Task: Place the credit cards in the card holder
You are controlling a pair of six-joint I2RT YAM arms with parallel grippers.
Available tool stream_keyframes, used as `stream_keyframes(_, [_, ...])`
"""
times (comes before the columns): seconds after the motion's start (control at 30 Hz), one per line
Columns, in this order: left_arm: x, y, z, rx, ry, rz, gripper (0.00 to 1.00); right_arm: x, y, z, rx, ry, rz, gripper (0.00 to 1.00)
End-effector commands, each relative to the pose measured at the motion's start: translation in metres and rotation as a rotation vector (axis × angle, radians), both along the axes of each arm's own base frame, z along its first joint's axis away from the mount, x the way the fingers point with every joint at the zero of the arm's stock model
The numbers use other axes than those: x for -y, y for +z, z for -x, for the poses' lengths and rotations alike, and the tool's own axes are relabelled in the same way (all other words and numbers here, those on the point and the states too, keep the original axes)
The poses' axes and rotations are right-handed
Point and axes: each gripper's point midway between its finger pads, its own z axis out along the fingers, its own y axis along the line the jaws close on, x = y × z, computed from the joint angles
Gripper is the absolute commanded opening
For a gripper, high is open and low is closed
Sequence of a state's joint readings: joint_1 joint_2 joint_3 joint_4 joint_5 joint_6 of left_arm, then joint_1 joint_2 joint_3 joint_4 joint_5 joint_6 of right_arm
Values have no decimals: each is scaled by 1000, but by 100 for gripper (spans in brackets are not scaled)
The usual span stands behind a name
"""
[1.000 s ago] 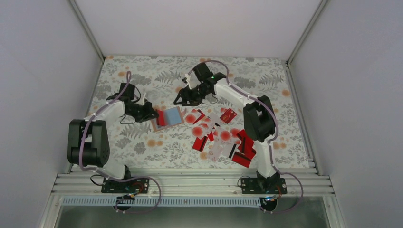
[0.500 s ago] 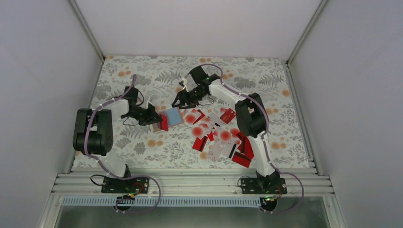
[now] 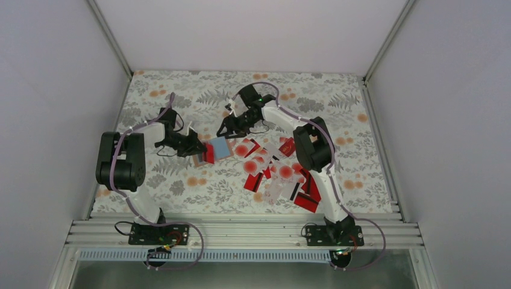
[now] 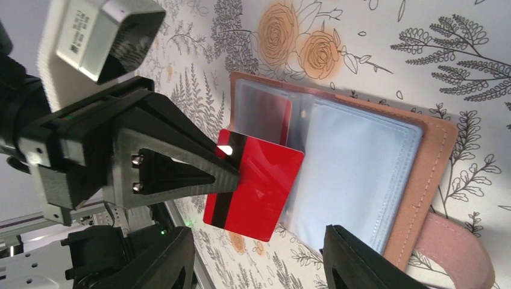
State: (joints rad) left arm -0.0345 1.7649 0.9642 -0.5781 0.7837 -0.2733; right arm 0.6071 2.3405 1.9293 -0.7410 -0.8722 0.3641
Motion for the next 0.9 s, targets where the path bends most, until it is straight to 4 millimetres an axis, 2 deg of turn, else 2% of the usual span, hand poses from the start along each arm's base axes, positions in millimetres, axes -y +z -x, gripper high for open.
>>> stream_keyframes(0.0, [1, 6, -9, 16, 1, 17, 2, -2, -2, -1, -11, 17, -10, 55])
stream_keyframes(0.33, [0, 2, -7, -12, 10, 6, 2, 0, -24, -1, -40, 14, 17, 54])
stream_keyframes(0.87, [0, -5, -9, -44, 21, 10, 2, 6, -46, 4, -68, 5, 59, 52])
